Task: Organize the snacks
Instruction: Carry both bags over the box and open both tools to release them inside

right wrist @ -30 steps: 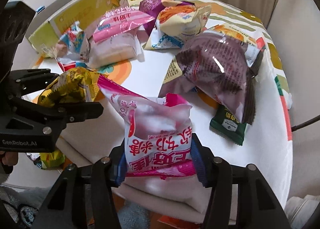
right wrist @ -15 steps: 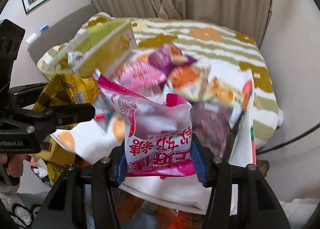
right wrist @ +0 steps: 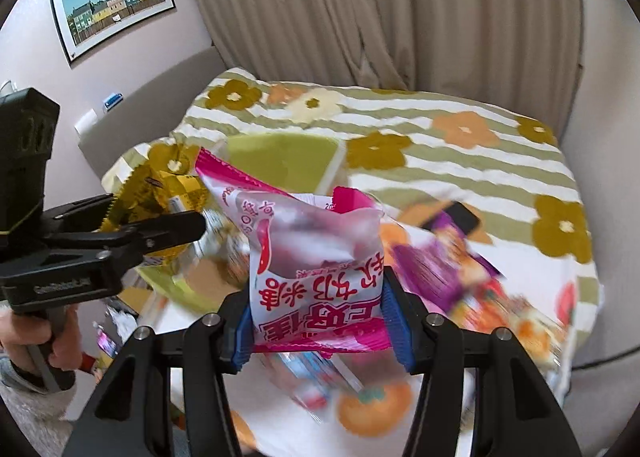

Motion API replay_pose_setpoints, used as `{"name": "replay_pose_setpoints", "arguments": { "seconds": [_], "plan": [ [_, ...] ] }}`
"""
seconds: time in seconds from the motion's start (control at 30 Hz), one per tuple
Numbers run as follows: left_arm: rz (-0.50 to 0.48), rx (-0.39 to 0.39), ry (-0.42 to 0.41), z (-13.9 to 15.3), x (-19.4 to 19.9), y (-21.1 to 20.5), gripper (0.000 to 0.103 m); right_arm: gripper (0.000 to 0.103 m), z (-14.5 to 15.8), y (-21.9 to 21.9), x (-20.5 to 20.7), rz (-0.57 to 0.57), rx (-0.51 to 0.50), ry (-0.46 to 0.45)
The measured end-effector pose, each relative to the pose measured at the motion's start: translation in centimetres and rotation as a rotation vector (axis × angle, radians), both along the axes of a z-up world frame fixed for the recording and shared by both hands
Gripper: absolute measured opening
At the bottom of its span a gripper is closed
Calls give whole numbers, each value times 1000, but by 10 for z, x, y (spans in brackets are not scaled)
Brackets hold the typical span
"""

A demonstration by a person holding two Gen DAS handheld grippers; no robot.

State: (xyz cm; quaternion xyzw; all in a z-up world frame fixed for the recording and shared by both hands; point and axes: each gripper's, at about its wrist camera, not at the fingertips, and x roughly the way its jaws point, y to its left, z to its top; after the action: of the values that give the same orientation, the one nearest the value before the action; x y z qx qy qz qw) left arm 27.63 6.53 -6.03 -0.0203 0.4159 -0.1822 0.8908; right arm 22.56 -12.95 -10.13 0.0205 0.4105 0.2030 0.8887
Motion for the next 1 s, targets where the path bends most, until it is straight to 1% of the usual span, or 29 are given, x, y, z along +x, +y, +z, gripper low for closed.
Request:
{"name": "replay_pose_setpoints", "arguments": {
  "seconds": [0.13, 0.2, 0.3, 0.47, 0.67, 0.7, 0.73, 0.77, 0.8, 0.83, 1.0],
  "plan": [
    [11, 28, 16, -9, 48, 39, 55, 51, -5, 44, 37, -3, 31, 18],
    [9, 38, 35, -18, 69, 52, 55, 51, -8, 62, 50, 5, 45, 14],
    [-5, 49, 74, -37, 101, 68, 55, 51, -15, 86, 69, -11, 32, 29],
    [-24, 84, 114, -64, 128, 77, 55, 51, -24, 97, 89, -43, 10, 64],
    [-37, 126, 145, -83, 144, 71, 56, 51, -35, 97, 114, -45, 38, 112],
    [-36, 133, 143, -85, 145, 71, 58, 51, -37, 98, 118, -43, 42, 121],
    [-35, 149, 145, -87, 147, 69, 73, 51, -38, 98, 122, -39, 39, 124],
    [-29, 165, 149, -89, 149, 67, 84, 51, -39, 97, 124, -36, 35, 126],
    [-17, 175, 145, -90, 150, 67, 98, 51, -39, 97, 126, -31, 35, 131],
    [0, 177, 129, -88, 150, 68, 102, 51, -39, 96, 128, -25, 40, 135],
    [23, 175, 132, -86, 150, 73, 102, 51, -38, 95, 138, -4, 47, 149]
  ]
}}
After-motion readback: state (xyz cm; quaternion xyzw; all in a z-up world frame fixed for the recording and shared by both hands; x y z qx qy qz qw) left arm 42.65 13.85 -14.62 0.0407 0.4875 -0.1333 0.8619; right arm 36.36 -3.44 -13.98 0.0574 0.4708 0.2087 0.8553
